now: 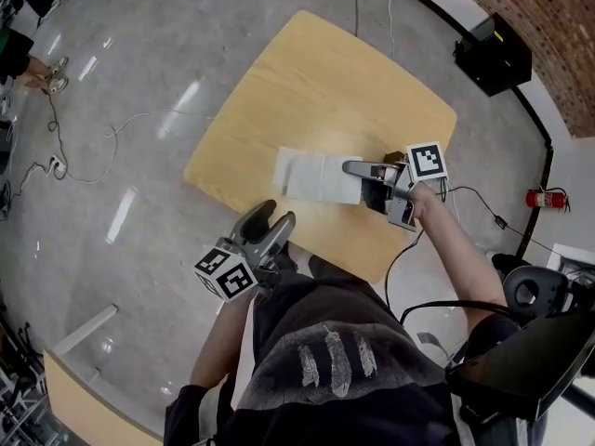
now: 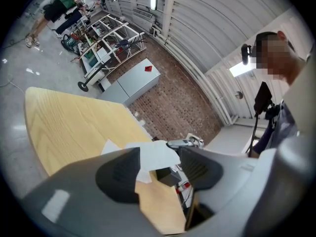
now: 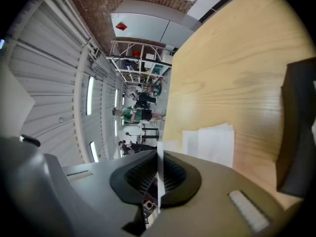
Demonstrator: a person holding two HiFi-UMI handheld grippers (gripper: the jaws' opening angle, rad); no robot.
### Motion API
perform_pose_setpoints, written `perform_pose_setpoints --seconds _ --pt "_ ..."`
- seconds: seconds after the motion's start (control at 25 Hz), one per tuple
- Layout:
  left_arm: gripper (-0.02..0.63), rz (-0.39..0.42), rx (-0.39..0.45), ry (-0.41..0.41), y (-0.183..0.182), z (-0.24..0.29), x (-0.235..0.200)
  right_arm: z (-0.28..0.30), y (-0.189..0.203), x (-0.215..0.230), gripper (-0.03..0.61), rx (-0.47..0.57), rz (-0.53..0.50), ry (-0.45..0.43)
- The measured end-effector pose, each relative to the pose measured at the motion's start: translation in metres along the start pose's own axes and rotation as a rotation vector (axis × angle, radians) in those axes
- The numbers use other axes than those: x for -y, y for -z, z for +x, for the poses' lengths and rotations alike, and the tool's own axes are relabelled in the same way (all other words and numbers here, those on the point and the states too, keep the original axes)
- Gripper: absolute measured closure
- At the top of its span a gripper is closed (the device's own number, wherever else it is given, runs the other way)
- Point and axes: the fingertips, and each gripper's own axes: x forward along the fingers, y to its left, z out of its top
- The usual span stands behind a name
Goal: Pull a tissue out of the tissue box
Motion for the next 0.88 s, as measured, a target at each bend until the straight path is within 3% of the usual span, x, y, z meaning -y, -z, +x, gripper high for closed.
perform_pose_setpoints --seconds 0.24,0.36,0.72,0.88 --pt "0.376 -0.006 -0.012 0.000 -0.001 0.003 -0.001 -0.022 0.001 0.056 0.580 0.018 0.027 0.167" --pt "0.377 -0.003 -0.020 0.006 0.000 0.004 -0.001 -0.025 0.002 0.069 0.580 0.042 0.043 0.206" --pt "0.379 -0.002 -0.032 0.013 0.004 0.008 -0.002 -0.034 -0.010 0.070 0.580 0.179 0.127 0.163" --pt "0.380 -0.006 -0.040 0.011 0.003 0.019 0.000 -0.037 -0.009 0.072 0.580 0.187 0.190 0.134"
